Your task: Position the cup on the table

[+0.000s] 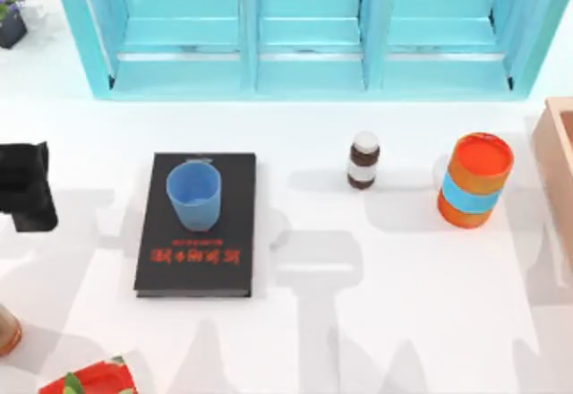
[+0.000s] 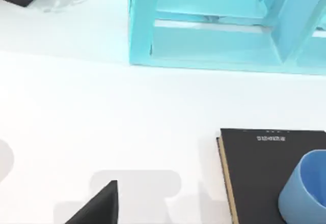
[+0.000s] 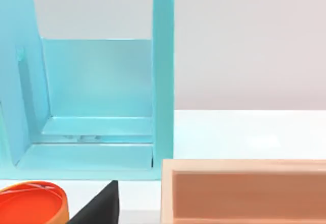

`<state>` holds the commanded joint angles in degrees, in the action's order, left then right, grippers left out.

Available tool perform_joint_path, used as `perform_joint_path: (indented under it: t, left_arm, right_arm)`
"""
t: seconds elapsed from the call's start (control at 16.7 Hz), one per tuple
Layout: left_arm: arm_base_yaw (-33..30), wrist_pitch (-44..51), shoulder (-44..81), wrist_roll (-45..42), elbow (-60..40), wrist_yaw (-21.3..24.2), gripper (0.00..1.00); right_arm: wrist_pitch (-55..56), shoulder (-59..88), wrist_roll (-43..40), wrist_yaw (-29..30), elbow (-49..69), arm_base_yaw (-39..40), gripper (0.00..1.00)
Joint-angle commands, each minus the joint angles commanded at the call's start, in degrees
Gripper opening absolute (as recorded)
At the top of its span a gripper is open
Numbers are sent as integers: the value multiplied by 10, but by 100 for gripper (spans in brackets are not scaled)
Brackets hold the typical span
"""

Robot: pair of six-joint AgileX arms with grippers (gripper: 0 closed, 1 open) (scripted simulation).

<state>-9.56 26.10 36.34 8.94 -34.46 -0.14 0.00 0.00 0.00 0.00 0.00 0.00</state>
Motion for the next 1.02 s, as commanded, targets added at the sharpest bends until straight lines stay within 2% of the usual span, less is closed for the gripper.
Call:
perform_joint_path:
  t: [0.18,0.54,1.02]
  left_arm:
    - [-31,82,147,28,-132,1,100]
    - [-90,240,363,87,-336,2,100]
    - [-177,470,725,162,-675,1,100]
  right_arm:
    - [0,0,0,0,0,0,100]
    - [0,0,0,0,0,0,100]
    - [0,0,0,0,0,0,100]
